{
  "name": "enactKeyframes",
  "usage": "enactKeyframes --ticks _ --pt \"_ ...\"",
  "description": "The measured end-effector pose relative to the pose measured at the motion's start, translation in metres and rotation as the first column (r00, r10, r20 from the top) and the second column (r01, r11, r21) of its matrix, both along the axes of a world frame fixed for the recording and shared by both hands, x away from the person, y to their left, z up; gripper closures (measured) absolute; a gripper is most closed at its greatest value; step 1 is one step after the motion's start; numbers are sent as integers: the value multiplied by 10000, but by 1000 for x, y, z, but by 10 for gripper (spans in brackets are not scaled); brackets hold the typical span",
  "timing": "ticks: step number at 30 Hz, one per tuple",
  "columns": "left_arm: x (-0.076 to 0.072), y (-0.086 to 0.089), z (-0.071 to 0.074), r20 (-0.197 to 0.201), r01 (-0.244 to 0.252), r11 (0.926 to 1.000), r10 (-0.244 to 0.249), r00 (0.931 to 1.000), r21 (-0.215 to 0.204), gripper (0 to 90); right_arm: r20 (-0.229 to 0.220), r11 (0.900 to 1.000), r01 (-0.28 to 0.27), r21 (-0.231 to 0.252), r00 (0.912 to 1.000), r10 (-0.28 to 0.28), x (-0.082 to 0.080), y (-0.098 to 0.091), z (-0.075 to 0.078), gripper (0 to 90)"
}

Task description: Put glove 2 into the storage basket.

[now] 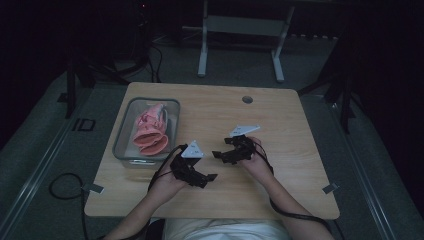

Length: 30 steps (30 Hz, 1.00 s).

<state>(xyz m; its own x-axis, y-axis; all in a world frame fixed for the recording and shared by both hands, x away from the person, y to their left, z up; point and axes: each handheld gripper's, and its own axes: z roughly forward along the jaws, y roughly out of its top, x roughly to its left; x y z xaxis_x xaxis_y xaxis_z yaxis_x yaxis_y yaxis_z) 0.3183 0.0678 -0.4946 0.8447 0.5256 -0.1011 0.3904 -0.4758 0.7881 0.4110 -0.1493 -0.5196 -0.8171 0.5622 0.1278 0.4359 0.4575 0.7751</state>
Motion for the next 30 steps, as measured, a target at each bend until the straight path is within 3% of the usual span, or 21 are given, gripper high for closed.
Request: enactKeyframes --ticks 4,10,18,30 --pt "-2 -5 -6 -31 100 9999 -100 9999 43 100 -69 10000 54 23 10000 -54 -2 -7 -5 187" --pt "-4 -14 -21 99 76 9990 -80 9999 430 85 -185 10000 35 21 9998 -34 -9 -17 -15 186" --pt "-4 -24 -39 42 532 9983 -533 9986 229 84 -320 9999 63 -90 9995 -66 -15 -25 -25 174" --pt "-3 -23 -52 -135 401 9988 -397 9991 288 85 -98 9995 -112 -292 9999 109 -23 -35 -33 157"
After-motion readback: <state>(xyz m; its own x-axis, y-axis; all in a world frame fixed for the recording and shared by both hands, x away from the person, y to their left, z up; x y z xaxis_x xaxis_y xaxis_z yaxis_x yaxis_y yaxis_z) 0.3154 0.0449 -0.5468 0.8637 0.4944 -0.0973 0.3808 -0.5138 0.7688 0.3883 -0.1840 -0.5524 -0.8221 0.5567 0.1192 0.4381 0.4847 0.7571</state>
